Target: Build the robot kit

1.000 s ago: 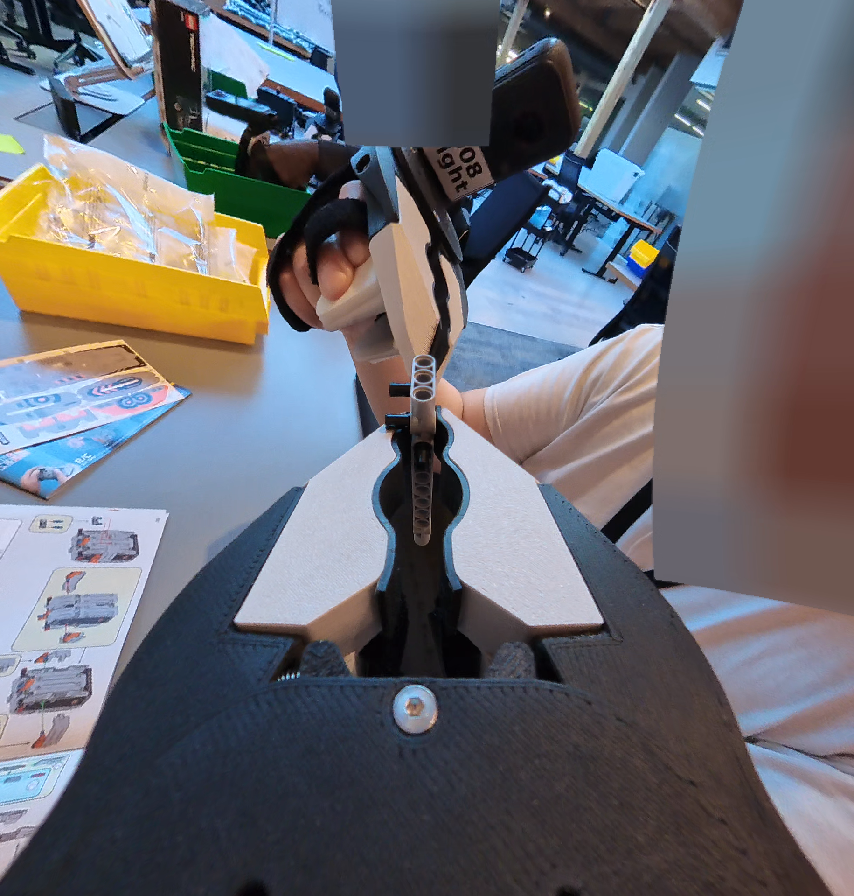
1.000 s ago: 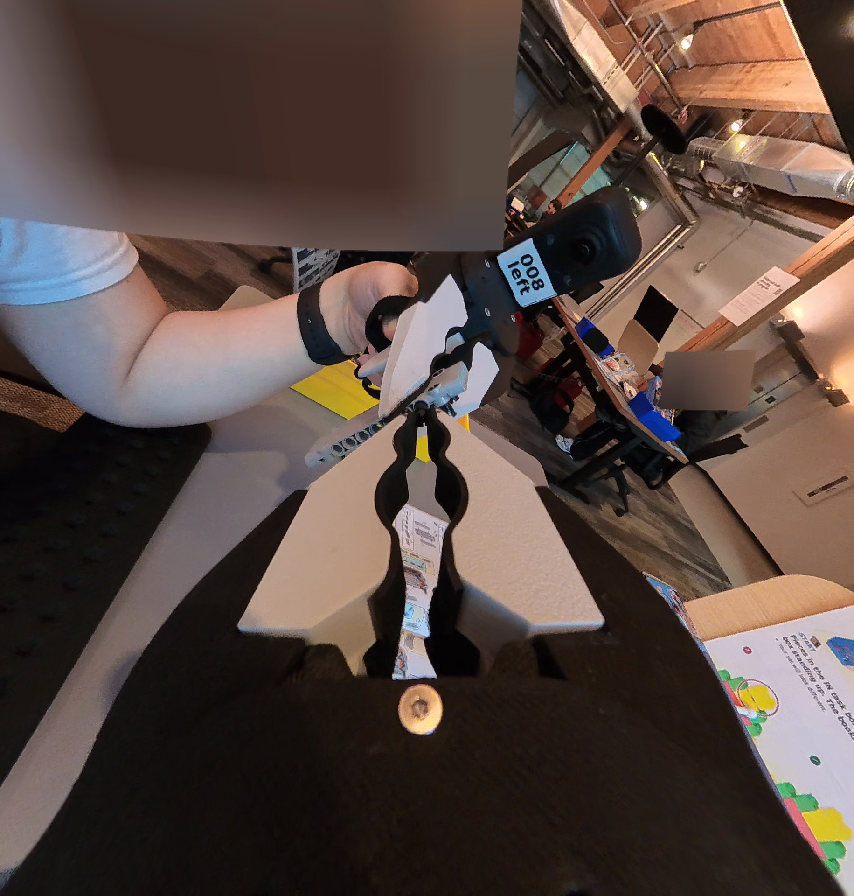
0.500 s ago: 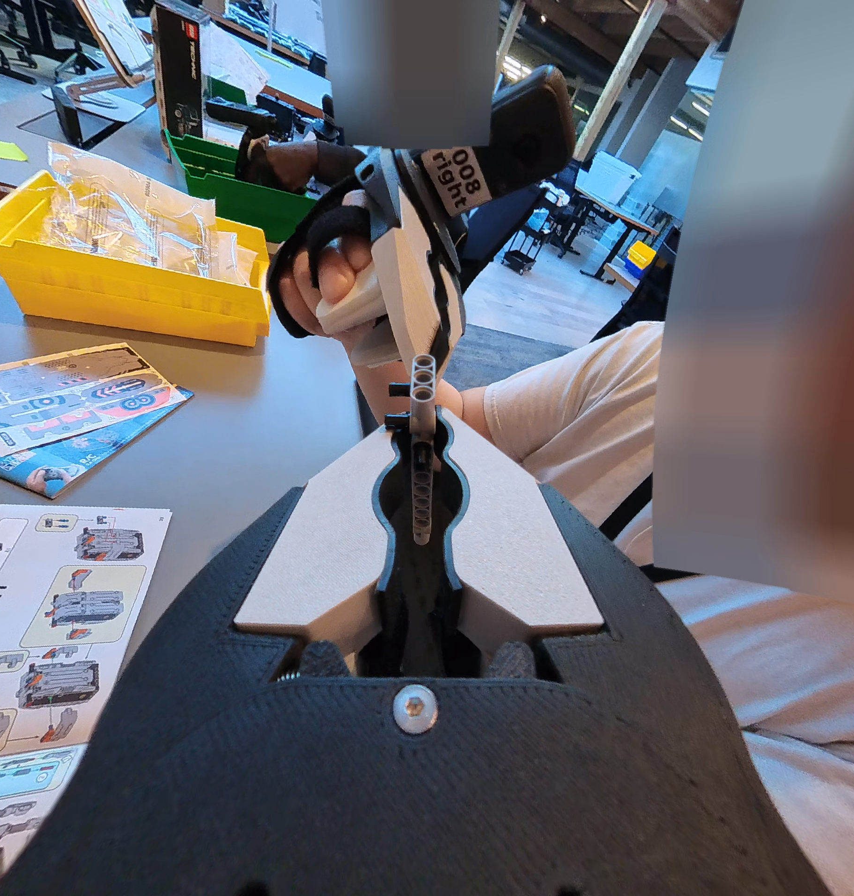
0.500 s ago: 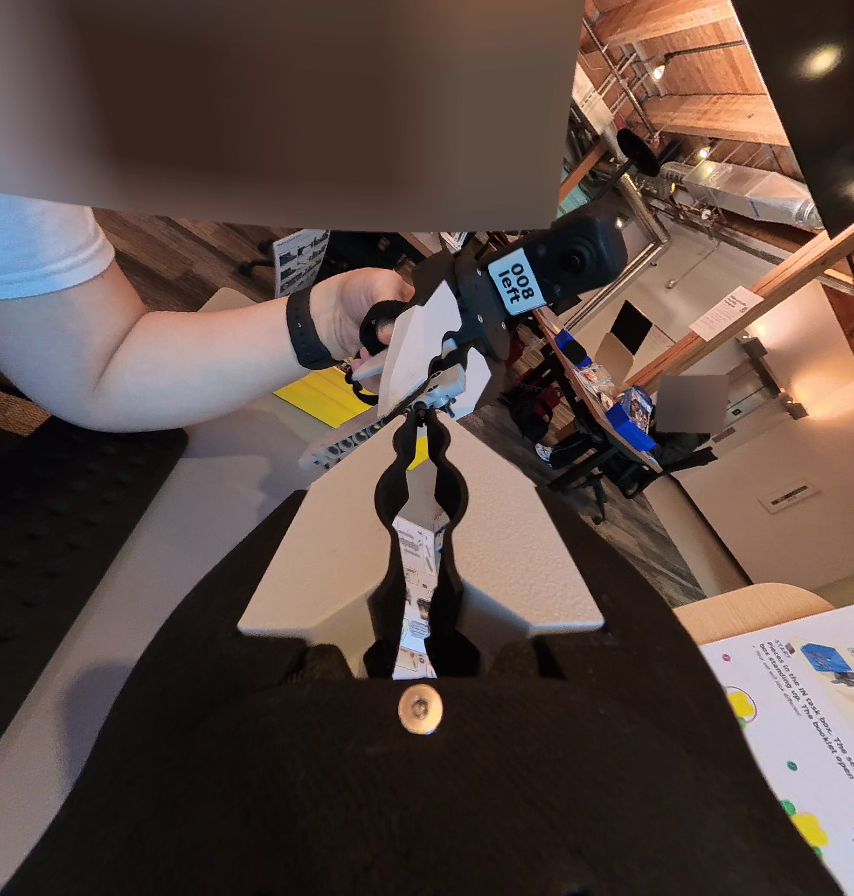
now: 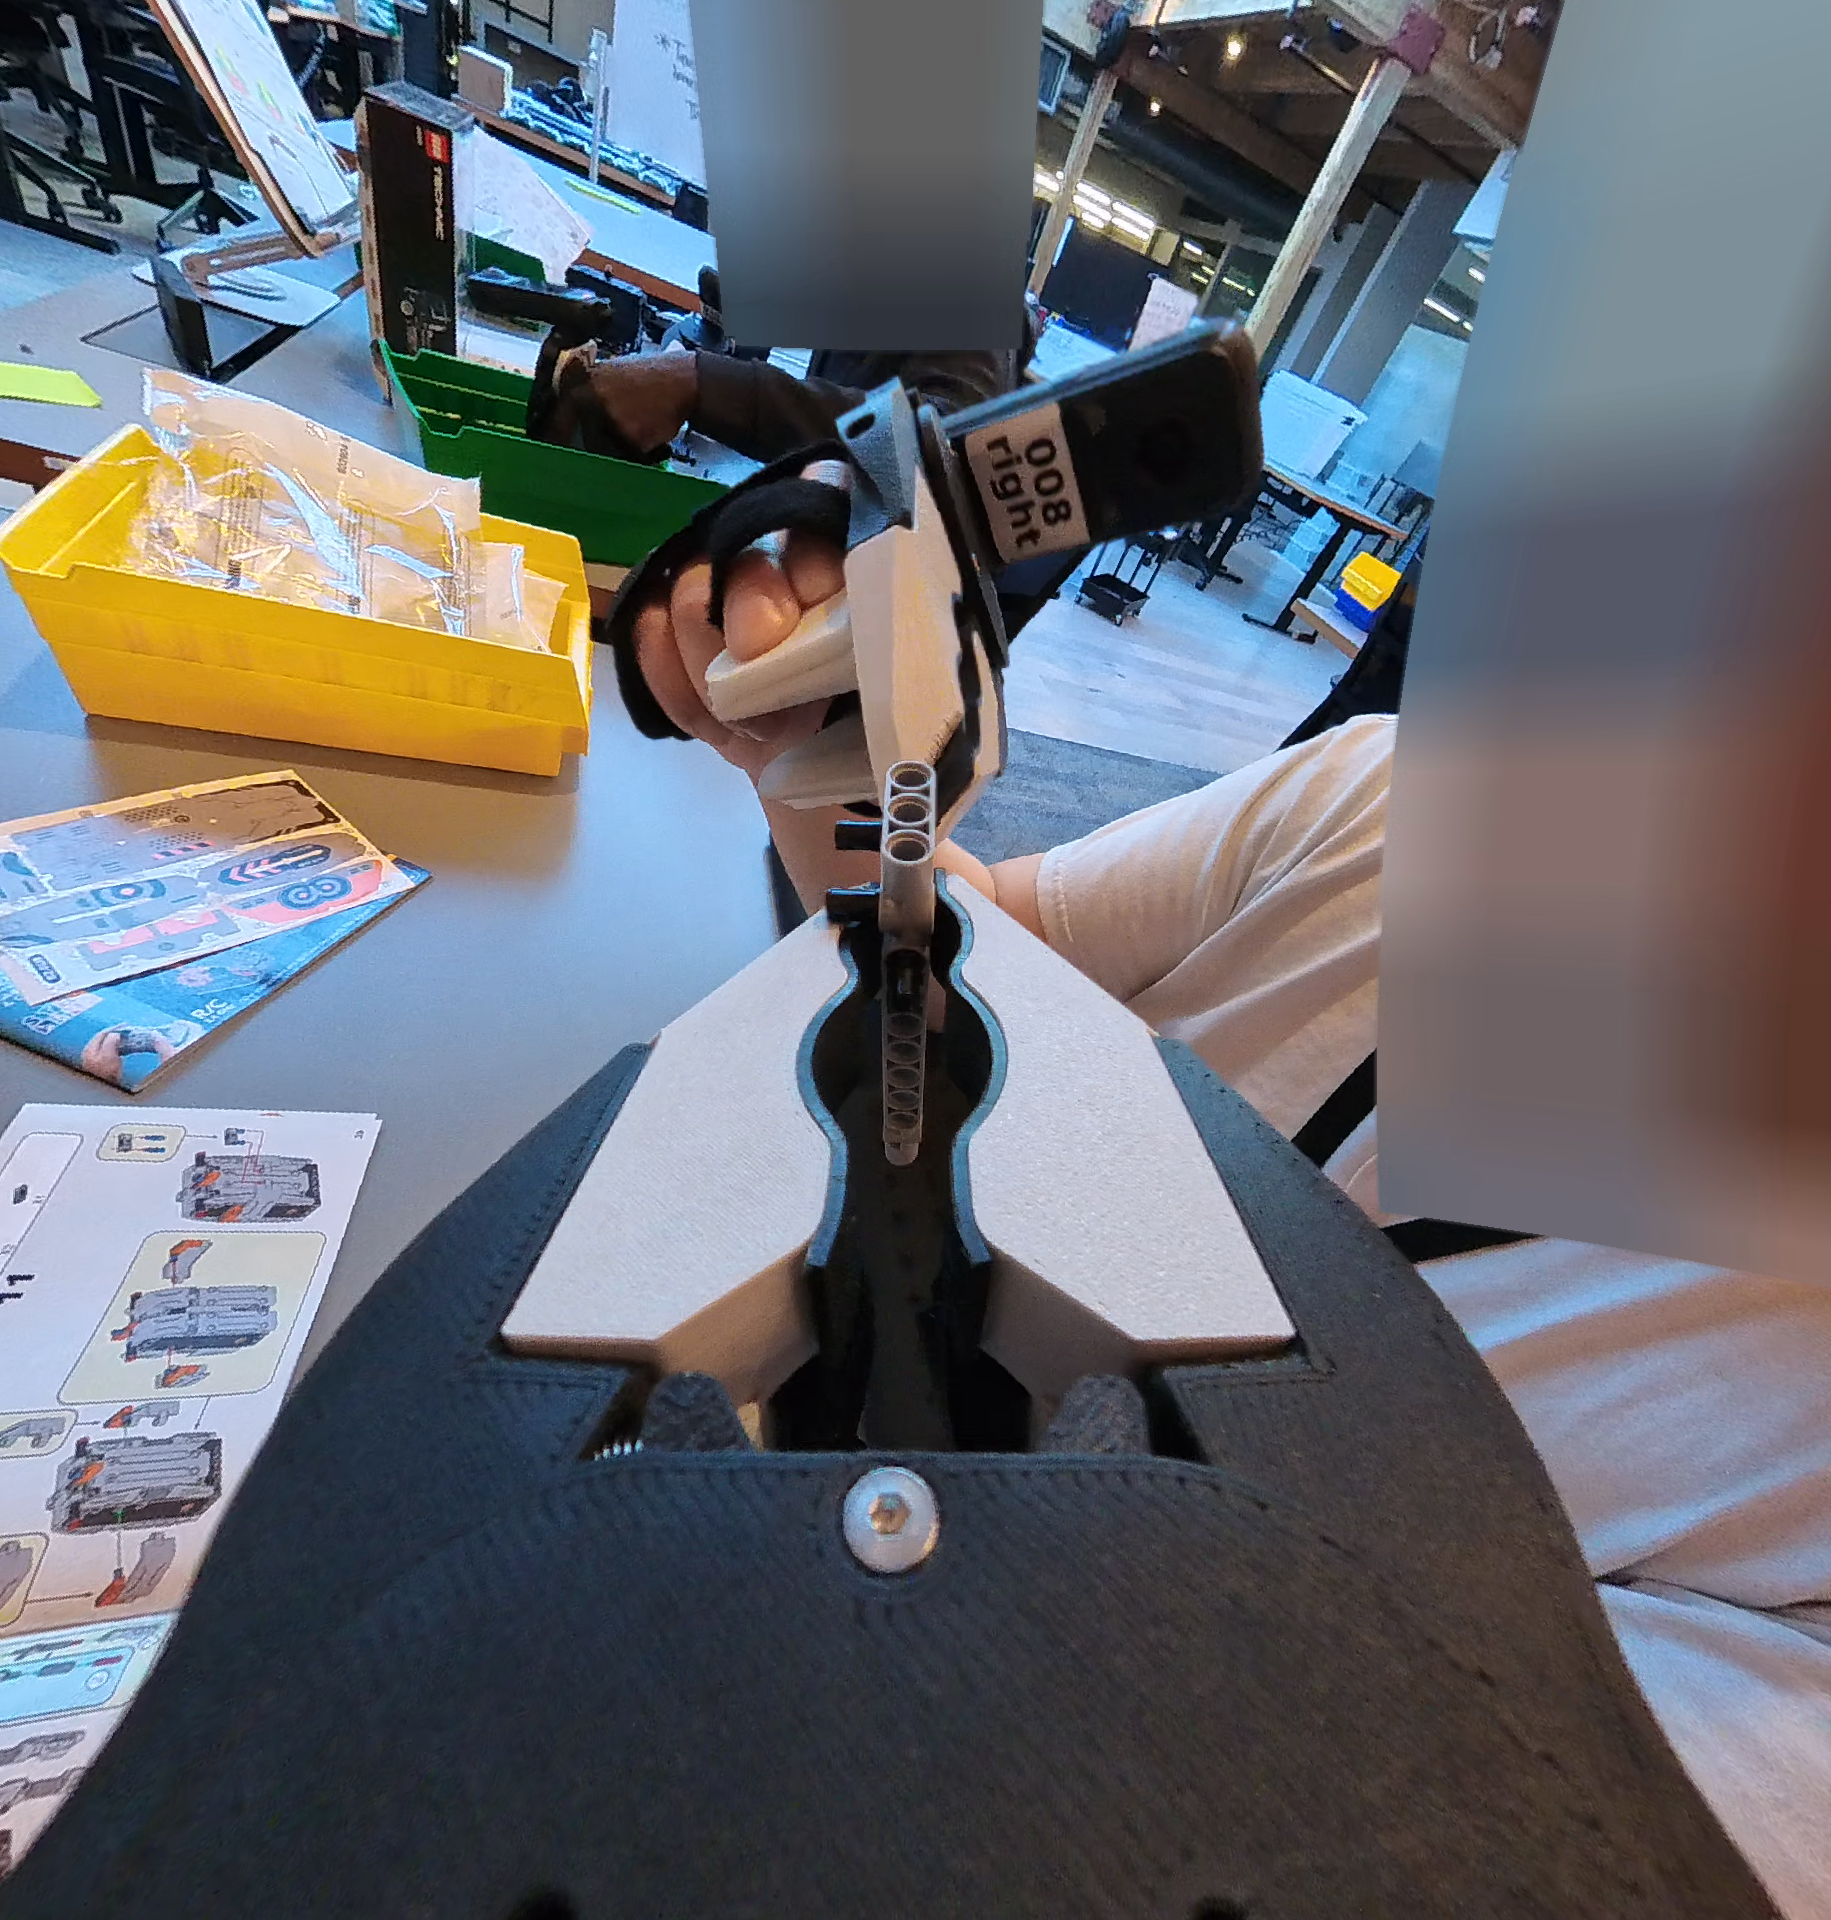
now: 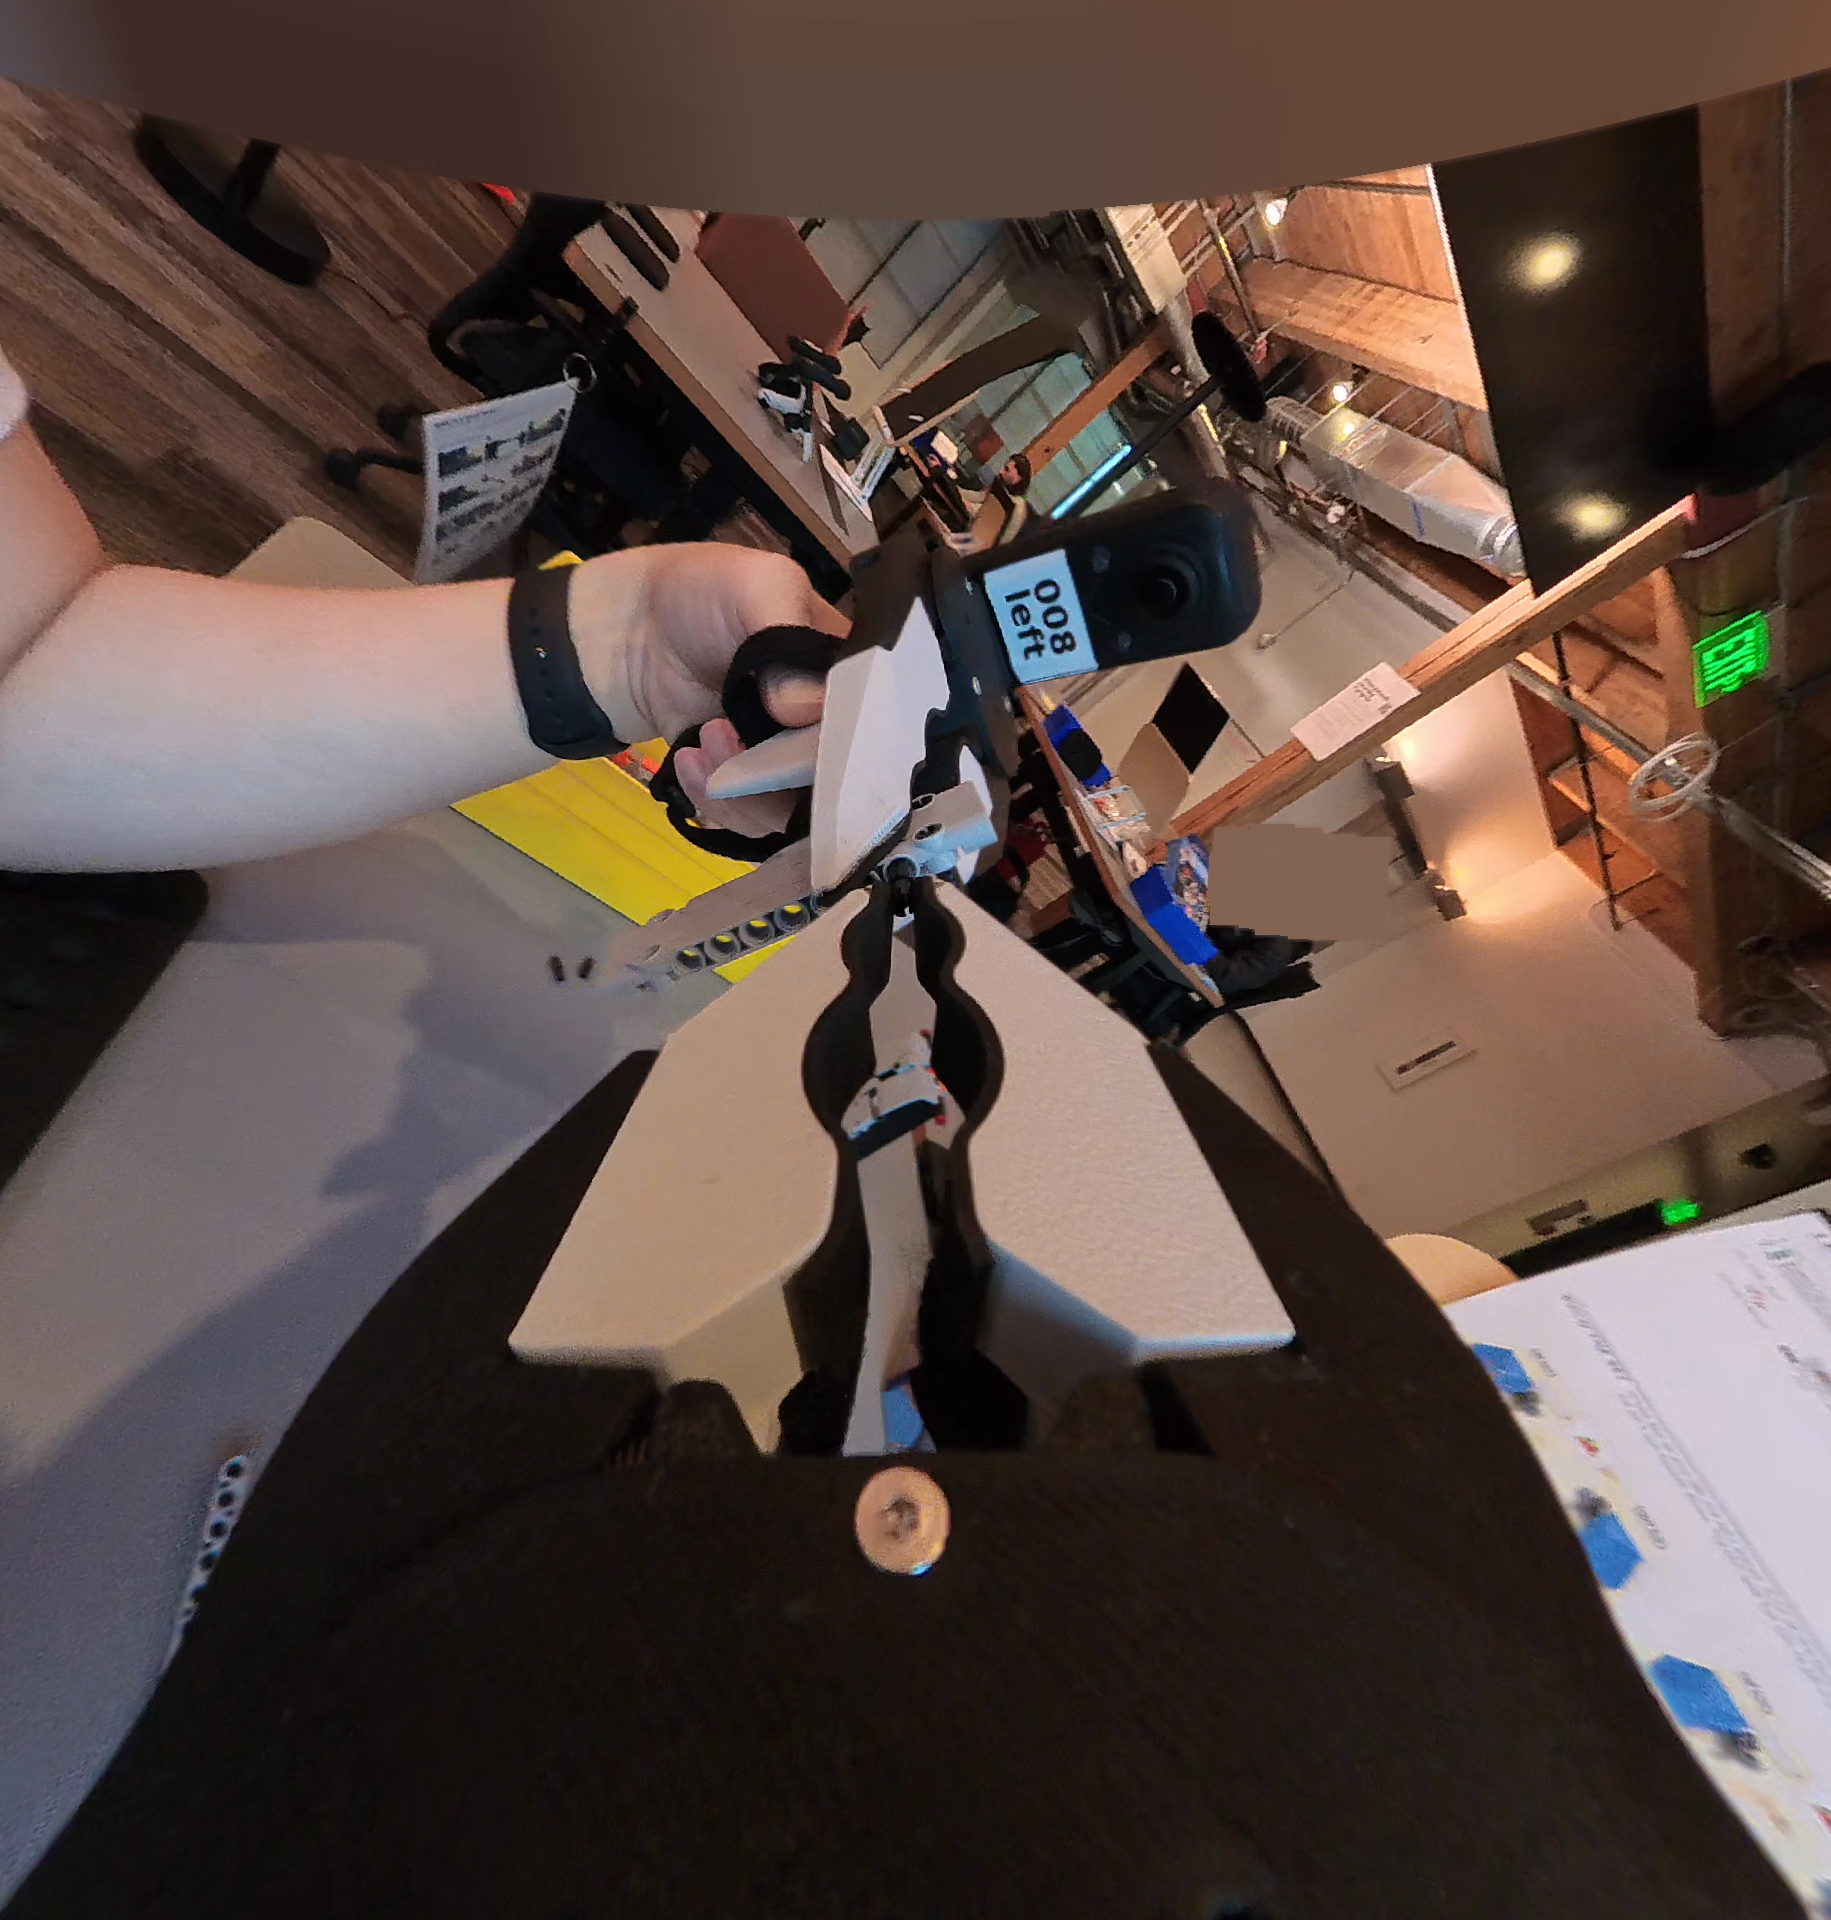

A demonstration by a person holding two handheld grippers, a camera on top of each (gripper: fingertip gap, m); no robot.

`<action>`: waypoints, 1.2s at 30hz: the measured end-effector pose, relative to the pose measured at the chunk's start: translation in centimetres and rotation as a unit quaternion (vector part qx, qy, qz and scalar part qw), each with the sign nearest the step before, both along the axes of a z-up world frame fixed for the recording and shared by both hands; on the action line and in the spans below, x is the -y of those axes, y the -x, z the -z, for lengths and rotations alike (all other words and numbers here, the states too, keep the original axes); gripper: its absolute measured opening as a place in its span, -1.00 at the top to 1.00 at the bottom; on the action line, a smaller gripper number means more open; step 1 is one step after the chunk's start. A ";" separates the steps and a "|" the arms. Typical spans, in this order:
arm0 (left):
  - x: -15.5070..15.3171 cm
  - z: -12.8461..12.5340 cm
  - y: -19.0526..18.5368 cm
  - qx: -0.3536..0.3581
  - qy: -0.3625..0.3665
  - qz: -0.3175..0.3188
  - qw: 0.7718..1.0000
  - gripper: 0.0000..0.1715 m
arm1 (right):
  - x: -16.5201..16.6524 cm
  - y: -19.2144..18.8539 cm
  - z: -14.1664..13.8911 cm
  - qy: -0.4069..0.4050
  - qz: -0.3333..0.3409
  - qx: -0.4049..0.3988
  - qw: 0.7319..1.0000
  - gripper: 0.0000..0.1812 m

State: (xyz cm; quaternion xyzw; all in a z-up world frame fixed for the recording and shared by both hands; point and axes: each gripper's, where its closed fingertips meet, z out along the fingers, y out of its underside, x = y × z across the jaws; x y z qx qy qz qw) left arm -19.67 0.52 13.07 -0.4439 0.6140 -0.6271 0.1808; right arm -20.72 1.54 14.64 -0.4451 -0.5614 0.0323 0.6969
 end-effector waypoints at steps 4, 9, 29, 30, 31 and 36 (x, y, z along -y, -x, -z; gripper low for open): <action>-0.3 0.5 0.0 -0.014 -0.013 -0.013 1.000 0.94 | -0.2 0.0 0.6 -0.013 0.015 0.027 0.999 0.97; 0.2 0.7 0.1 -0.022 -0.018 -0.006 1.000 0.94 | 0.3 0.1 0.8 -0.011 -0.002 0.035 0.999 0.96; 0.0 1.0 -0.5 -0.029 0.000 -0.003 1.000 0.94 | -0.5 0.0 1.2 0.014 -0.017 0.017 1.000 0.96; -0.1 1.2 -0.5 -0.029 -0.006 -0.009 1.000 0.94 | -0.5 0.0 1.3 0.017 -0.020 0.014 1.000 0.96; -0.2 1.1 -0.5 -0.027 -0.011 -0.015 0.999 0.95 | -0.6 0.0 1.2 0.016 -0.023 0.009 1.000 0.96; -0.7 0.4 -0.3 -0.006 -0.012 -0.036 0.999 0.86 | -0.1 -1.2 -0.4 0.006 -0.039 -0.040 0.998 0.96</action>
